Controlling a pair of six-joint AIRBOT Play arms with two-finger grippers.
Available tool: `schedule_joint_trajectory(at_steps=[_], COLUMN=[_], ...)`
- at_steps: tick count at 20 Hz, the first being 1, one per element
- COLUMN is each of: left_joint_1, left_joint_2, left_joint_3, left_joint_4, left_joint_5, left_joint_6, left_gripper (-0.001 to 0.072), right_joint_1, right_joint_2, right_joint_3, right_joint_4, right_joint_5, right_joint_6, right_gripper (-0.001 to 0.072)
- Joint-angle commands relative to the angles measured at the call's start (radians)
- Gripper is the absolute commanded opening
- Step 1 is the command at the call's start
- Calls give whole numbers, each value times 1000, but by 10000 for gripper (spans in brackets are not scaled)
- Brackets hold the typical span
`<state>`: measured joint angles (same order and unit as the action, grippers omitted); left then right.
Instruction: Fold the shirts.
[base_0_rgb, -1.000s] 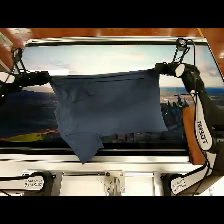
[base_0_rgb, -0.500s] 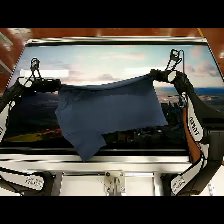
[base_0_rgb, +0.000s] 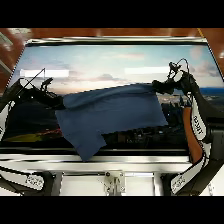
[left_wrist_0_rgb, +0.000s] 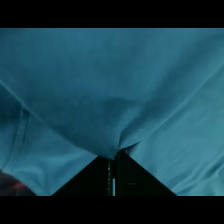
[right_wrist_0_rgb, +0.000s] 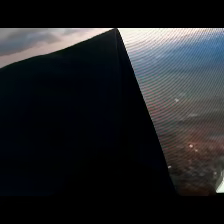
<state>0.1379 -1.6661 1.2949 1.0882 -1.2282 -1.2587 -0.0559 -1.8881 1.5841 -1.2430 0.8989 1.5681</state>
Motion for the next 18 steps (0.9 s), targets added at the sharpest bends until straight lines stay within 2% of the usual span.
schedule_joint_trajectory(at_steps=[1,3,7,13,14,15,16,17,18], left_joint_1=[7,26,55,36,35,35,36,45,57], left_joint_2=[-2,-2,-2,-9,-11,-10,-10,-7,0], left_joint_3=[-1,4,29,27,27,27,29,29,29], left_joint_4=[92,98,74,53,50,48,49,54,67], left_joint_5=[-119,-119,-118,-119,-120,-120,-132,-163,-200], left_joint_6=[-56,-64,-64,-81,-97,-124,-146,-146,-153], left_gripper=[35,36,36,37,80,297,504,533,530], right_joint_1=[-12,-16,-49,-54,-54,-54,-55,-61,-70], right_joint_2=[-18,-14,-9,-11,-11,-11,-7,6,31], right_joint_3=[1,2,5,5,5,5,6,6,6], right_joint_4=[-26,-26,77,89,89,98,108,111,106], right_joint_5=[110,44,-70,-19,-3,18,47,86,129], right_joint_6=[21,39,89,89,89,89,87,69,27], right_gripper=[66,66,66,75,170,434,565,572,572])
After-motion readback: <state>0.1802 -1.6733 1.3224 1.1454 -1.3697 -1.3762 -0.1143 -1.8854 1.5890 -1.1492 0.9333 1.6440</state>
